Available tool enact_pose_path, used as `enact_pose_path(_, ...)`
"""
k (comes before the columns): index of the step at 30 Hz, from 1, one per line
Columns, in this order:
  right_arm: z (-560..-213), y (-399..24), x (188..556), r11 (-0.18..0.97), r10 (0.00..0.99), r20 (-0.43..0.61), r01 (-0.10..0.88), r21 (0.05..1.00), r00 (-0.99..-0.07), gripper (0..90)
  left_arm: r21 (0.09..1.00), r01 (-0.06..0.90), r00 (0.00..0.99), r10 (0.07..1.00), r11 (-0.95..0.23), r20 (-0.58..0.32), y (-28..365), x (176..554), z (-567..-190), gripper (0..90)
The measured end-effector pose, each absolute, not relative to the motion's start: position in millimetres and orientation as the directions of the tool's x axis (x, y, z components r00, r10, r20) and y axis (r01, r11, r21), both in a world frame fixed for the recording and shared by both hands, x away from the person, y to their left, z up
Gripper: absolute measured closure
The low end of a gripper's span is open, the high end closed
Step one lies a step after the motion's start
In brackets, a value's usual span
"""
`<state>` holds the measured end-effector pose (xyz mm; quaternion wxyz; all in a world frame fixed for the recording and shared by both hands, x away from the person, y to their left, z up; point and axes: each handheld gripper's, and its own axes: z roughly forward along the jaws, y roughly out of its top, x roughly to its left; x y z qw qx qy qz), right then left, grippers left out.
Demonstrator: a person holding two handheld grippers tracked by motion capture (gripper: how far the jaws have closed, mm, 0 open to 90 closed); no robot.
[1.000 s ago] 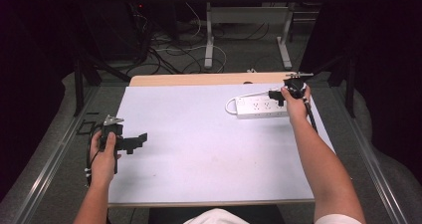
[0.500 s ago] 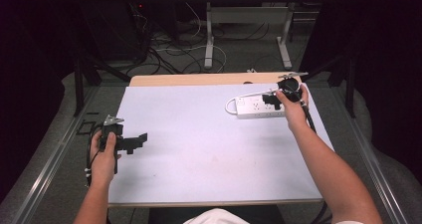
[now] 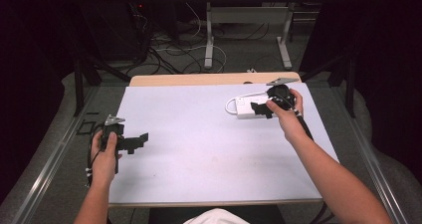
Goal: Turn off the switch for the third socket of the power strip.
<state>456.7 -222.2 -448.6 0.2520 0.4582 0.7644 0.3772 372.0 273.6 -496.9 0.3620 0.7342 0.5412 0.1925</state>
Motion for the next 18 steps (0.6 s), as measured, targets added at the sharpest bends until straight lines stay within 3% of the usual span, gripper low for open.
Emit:
enact_pose_path(4,-447.7,-217.6,444.2,0.32,0.872,-0.056,0.481,0.816,-0.485,0.0,0.737,0.657,0.345,0.932,-0.156,-0.11,273.5,371.9,-496.0,0.3)
enact_pose_path(18,-469.2,-214.3,391.2,0.3,0.809,0.053,0.489,0.819,-0.585,0.0,0.74,0.655,0.343,0.933,-0.154,-0.11,271.9,371.5,-496.3,0.3)
